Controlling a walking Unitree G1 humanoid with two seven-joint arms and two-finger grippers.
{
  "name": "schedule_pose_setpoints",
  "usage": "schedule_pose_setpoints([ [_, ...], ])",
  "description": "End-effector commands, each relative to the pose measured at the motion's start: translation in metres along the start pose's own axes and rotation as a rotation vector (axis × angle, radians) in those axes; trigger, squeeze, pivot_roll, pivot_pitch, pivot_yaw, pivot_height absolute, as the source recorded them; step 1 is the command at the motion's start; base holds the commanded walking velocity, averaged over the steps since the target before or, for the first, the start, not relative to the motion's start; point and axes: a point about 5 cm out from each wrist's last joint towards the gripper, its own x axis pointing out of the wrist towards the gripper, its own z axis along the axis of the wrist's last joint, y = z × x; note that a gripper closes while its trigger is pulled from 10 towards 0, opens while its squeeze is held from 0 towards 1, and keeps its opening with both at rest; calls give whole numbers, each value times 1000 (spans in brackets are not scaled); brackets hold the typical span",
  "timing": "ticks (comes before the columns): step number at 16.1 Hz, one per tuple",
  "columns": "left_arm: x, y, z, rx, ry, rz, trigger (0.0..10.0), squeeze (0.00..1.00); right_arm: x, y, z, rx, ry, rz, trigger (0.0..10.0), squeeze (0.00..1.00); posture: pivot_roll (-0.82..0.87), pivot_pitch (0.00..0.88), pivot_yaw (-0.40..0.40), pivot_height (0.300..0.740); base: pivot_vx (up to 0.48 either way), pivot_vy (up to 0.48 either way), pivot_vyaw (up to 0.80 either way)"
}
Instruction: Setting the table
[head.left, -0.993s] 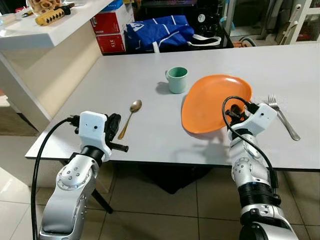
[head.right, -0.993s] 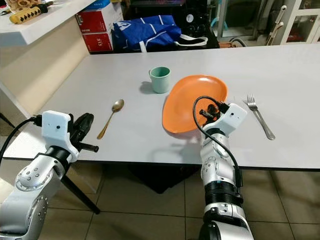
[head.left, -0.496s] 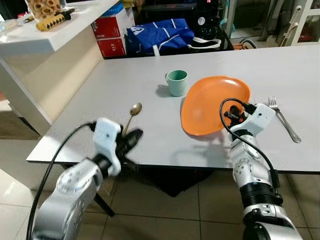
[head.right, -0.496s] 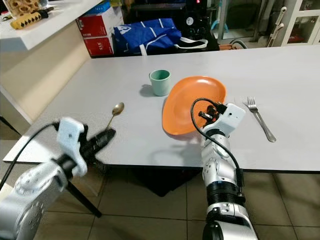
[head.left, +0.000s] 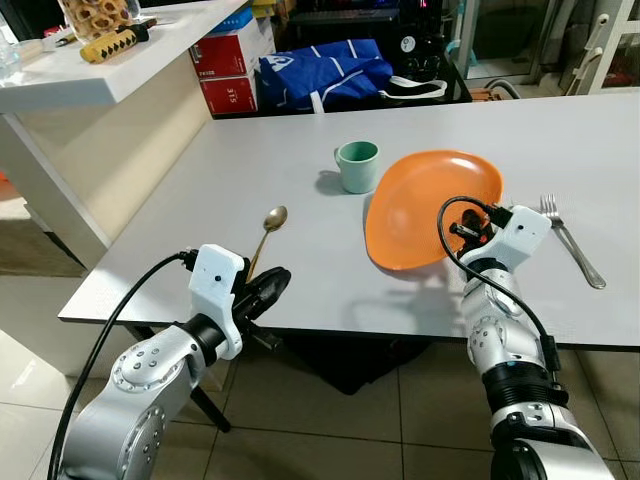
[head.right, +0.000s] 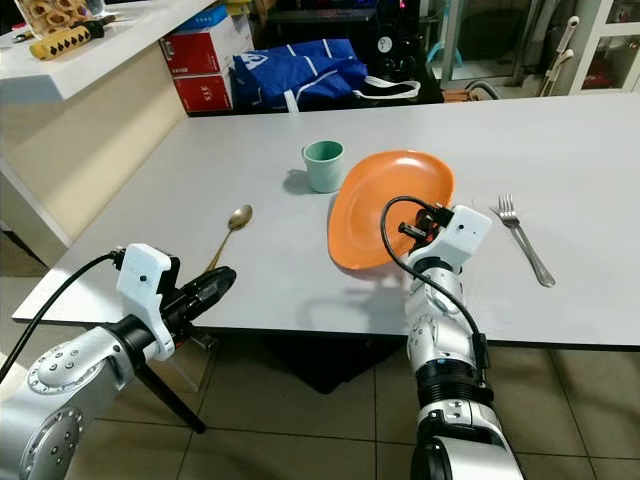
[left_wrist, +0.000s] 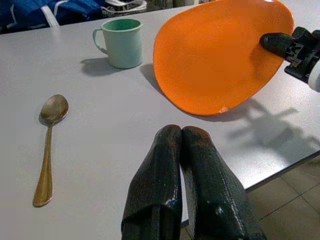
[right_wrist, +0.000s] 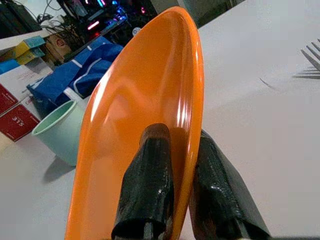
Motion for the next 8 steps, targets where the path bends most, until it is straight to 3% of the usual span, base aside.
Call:
schedule_pose_setpoints([
  [1,-1,0,8,32,-19,-13,10000,0,-23,-35,-57,-164,270,-117,10000,71,-87,0,165,740,0,0,0],
  [2,-1,0,9,33,-18,-12,10000,0,-23,-36,-57,-172,268,-124,10000,322,-88,0,172,740,0,0,0],
  [4,-2,1,9,36,-13,-12,10000,0,-25,-39,-59,-188,273,-143,10000,353,-85,0,175,740,0,0,0],
  [6,-2,1,9,41,-8,-9,10000,0,-27,-43,-62,-201,285,-167,10000,459,-84,0,179,740,0,0,0],
  [7,-3,2,9,42,-6,-8,10000,0,-30,-48,-66,-210,295,-191,10000,741,-84,0,181,740,0,0,0],
  [8,-3,2,9,44,-5,-9,10000,0,-31,-52,-67,-220,299,-208,10000,835,-83,0,183,740,0,0,0],
])
